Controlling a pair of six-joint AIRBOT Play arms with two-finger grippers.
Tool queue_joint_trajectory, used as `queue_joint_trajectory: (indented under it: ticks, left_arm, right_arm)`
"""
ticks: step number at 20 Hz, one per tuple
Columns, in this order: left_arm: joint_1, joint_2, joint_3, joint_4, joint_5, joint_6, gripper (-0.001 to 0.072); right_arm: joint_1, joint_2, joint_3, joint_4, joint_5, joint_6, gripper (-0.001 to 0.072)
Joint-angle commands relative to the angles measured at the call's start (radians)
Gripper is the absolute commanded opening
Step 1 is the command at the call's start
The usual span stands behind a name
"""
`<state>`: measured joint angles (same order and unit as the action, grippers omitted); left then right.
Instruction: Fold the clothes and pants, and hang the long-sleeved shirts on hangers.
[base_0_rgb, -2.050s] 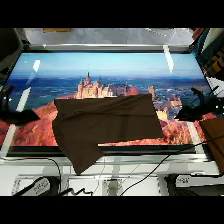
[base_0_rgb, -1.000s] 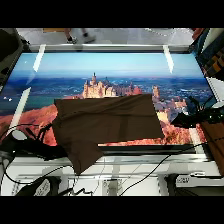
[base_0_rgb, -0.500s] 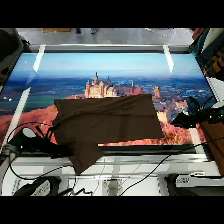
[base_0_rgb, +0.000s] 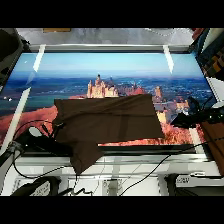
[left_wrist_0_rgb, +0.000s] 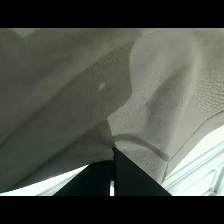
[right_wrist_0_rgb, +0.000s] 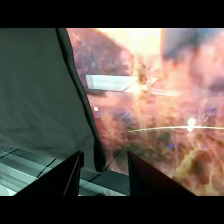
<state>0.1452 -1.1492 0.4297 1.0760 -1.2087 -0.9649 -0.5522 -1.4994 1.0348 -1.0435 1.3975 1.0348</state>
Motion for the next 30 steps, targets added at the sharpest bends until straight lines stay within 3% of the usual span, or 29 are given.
queue_joint_trajectory:
  ticks: [1, 5, 7, 11, 12, 13, 18, 22, 23, 28, 30]
  left_arm:
    - [0.000, 0.000, 0.017, -0.004, -0.093, 0.012, 0.0013]
    - [0.000, 0.046, 0.146, -0.014, -0.176, 0.012, 0.0013]
    - [0.000, 0.080, 0.216, -0.014, -0.183, 0.012, 0.0012]
    - [0.000, 0.110, 0.286, -0.015, -0.183, 0.011, 0.0013]
    - [0.000, 0.110, 0.287, -0.014, -0.183, 0.011, 0.0013]
    - [0.000, 0.109, 0.287, -0.014, -0.183, 0.011, 0.0013]
    - [0.000, 0.109, 0.287, -0.014, -0.180, 0.011, 0.0013]
    - [0.000, 0.109, 0.287, -0.014, -0.180, 0.011, 0.0014]
    - [0.000, 0.109, 0.287, -0.014, -0.180, 0.011, 0.0013]
    - [0.000, 0.109, 0.288, -0.015, -0.180, 0.011, 0.0013]
    - [0.000, 0.109, 0.299, -0.014, -0.180, 0.012, 0.0013]
  right_arm:
    - [-0.001, 0.000, 0.000, 0.013, 0.014, -0.001, 0.0309]
    - [0.000, 0.000, 0.000, 0.027, 0.033, -0.027, 0.0312]
    - [0.000, 0.000, -0.010, 0.064, 0.049, -0.027, 0.0353]
    - [0.000, -0.018, -0.100, 0.012, 0.051, -0.035, 0.0356]
    - [0.000, -0.024, -0.135, 0.016, 0.049, -0.045, 0.0436]
    - [0.000, -0.025, -0.169, 0.027, 0.039, -0.048, 0.0462]
    - [0.000, -0.025, -0.248, 0.084, -0.040, -0.066, 0.0447]
    - [0.023, -0.024, -0.248, 0.148, -0.059, -0.098, 0.0336]
    - [0.042, -0.024, -0.248, 0.151, -0.065, -0.113, 0.0259]
    - [0.142, -0.017, -0.243, 0.185, -0.059, -0.192, 0.0012]
    - [0.176, -0.004, -0.230, 0.228, -0.041, -0.211, 0.0013]
